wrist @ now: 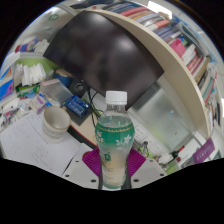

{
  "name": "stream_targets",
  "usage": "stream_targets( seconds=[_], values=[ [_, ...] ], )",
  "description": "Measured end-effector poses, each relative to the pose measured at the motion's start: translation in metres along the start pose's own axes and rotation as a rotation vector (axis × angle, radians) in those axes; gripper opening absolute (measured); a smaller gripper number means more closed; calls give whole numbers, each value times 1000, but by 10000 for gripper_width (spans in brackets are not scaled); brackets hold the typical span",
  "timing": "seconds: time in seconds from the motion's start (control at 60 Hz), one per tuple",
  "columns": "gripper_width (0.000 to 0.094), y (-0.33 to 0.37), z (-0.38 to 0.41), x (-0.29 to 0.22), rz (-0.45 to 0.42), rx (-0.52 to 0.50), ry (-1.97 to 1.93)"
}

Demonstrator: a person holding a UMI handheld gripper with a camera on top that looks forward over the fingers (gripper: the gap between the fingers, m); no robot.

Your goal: Pour water

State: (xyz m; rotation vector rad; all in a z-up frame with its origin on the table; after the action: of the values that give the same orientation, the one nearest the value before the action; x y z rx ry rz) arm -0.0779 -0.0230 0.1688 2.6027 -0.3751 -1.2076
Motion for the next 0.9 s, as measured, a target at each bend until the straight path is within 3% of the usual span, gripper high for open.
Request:
stream_targets(
  seconds=[0.267,0.517,0.683,0.9],
  values=[
    [315,-51,-10,-34,-17,54,820],
    [315,-79,14,-41,17,119,1223],
    [318,-81,25,-45,20,143,1292],
    [315,-77,28,-45,30,93,1171]
  ],
)
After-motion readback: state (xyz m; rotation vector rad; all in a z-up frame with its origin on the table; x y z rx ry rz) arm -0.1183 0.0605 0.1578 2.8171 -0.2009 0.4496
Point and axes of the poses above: the point between the fingertips, and its own axes, seen from behind it with the camera up: z to the left, x down, y backward, against the way the camera looks, the point moved 9 cm from there along y, backward, against the way the camera looks
